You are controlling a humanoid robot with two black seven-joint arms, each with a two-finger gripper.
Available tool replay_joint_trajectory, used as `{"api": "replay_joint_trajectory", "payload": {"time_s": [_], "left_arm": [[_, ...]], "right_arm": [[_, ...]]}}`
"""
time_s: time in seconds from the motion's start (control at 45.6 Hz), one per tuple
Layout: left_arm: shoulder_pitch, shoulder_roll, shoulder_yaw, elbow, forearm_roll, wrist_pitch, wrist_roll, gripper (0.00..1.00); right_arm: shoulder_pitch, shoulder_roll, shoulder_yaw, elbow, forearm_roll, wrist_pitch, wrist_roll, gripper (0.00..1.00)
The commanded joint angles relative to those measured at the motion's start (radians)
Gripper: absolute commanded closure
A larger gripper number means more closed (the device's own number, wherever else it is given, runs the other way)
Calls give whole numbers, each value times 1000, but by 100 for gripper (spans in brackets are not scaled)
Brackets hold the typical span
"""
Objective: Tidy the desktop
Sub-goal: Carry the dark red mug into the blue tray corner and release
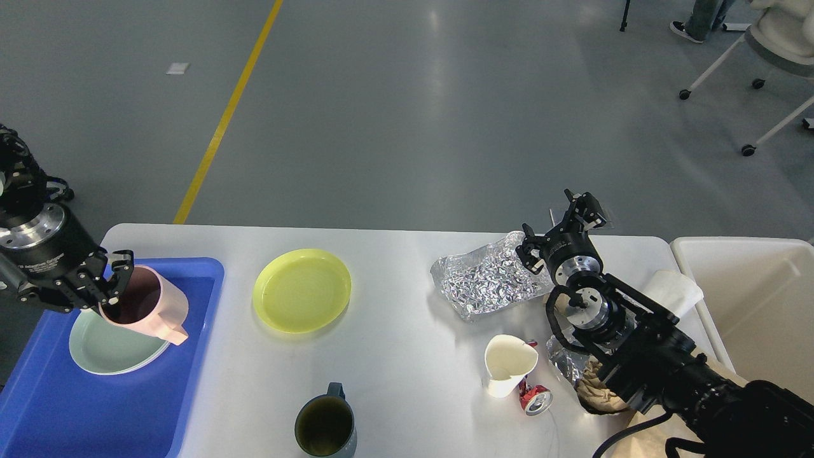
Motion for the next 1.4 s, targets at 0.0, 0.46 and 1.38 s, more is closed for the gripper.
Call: {"api": "replay_joint_trajectory", "payload": {"time_s": [0.0, 0.46, 1.38], "left_arm": [[90, 70, 0, 35, 6, 0, 3, 100], [309, 152, -18, 201, 13, 0, 1, 100], [435, 106, -83, 258, 13, 0, -5, 73]], "right_arm": [[0, 0, 0, 0, 0, 0, 0, 0], [0, 0, 0, 0, 0, 0, 0, 0], [0, 0, 0, -2, 0, 0, 0, 0]]}}
